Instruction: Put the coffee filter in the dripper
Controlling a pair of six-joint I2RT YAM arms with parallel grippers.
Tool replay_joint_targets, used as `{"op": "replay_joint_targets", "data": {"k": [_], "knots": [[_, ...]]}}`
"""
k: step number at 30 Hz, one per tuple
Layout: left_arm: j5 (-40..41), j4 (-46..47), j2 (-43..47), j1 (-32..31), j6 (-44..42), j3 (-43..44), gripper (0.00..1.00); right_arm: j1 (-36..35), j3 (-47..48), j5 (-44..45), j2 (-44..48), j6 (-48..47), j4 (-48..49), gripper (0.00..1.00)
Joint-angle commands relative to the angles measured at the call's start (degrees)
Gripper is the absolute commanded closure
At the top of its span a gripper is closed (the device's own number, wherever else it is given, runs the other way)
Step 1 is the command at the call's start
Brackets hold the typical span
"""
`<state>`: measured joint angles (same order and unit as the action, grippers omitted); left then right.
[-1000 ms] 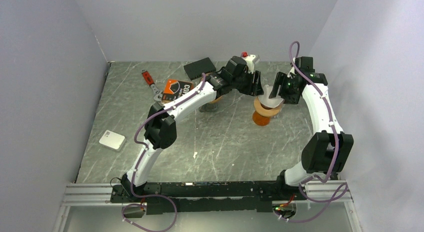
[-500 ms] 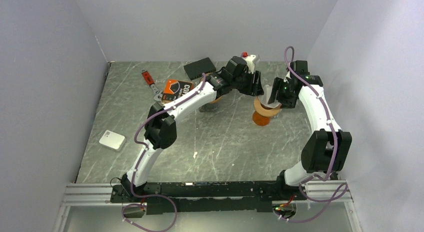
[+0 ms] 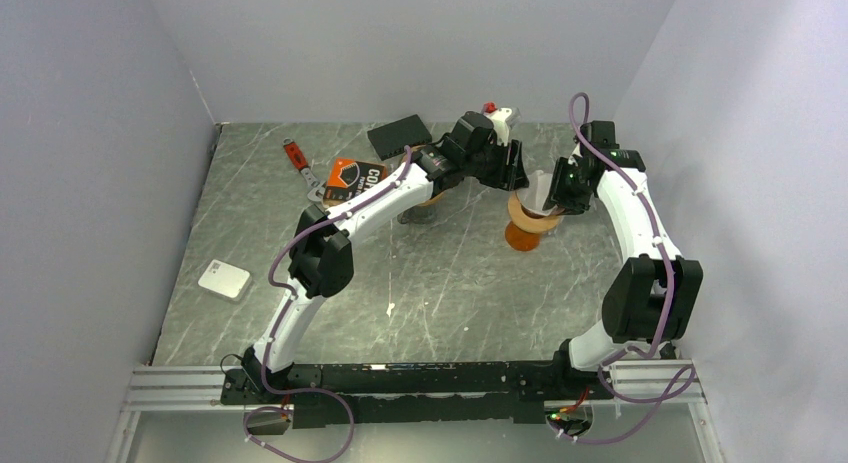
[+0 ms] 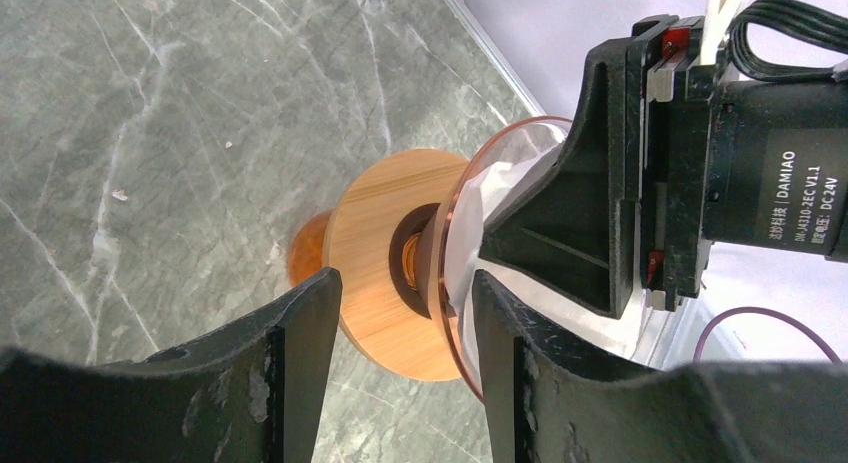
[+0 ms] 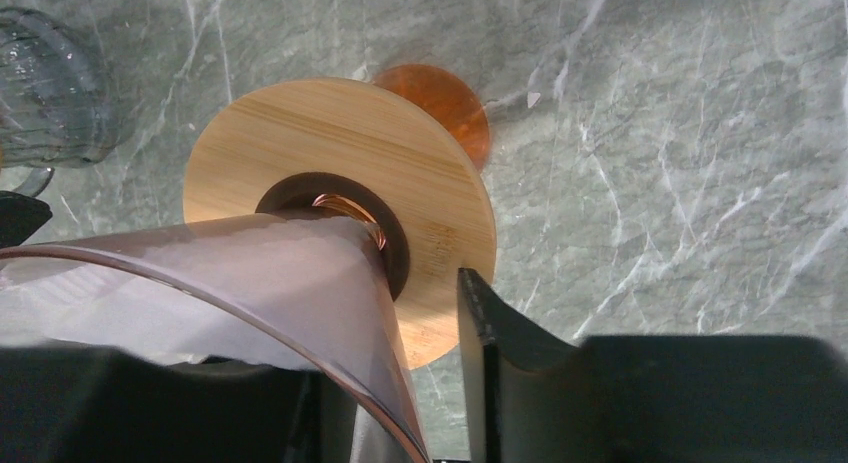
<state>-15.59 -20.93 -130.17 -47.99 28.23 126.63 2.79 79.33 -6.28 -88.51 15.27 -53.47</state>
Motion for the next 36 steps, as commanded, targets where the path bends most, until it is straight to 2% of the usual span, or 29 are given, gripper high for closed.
{"op": "replay_joint_targets", "data": {"k": [1, 3, 7, 10, 16, 26, 30, 36], "knots": [[-0.8, 2.16, 0.24, -0.44, 0.51, 0.4, 0.43, -0.23, 0.8, -0.19, -0.27, 0.47, 0.39, 0.65], [-0.75, 2.01, 0.33, -0.39, 0.51, 0.39, 0.44, -0.21, 1.18, -0.22, 0.23, 0.47, 0.3, 0.64], [-0.56, 2.16, 0.61, -0.37, 0.42, 0.04, 0.44, -0.24, 2.61, -0.83, 2.28, 0.4, 0.45, 0.43], [-0.49, 2.4, 0.79, -0.37, 0.42, -0.23, 0.44, -0.15, 4.24, -1.01, 4.01, 0.62, 0.26, 0.33], [-0.4, 2.46, 0.8, -0.41, 0.51, -0.12, 0.44, -0.15, 7.15, 0.41, 5.89, 0.58, -0.76, 0.25], [-0.23, 2.52, 1.47, -0.36, 0.26, -0.69, 0.43, -0.05, 8.0, 2.55, 6.26, 0.47, -1.97, 0.29], [-0.03, 2.48, 1.93, -0.38, 0.01, -0.83, 0.42, -0.01, 7.33, 3.22, 6.39, 0.25, -2.42, 0.4], [-0.53, 2.94, 2.85, -0.41, 0.05, -0.93, 0.31, -0.06, 5.65, 3.66, 7.39, -0.01, -2.25, 0.53]]}}
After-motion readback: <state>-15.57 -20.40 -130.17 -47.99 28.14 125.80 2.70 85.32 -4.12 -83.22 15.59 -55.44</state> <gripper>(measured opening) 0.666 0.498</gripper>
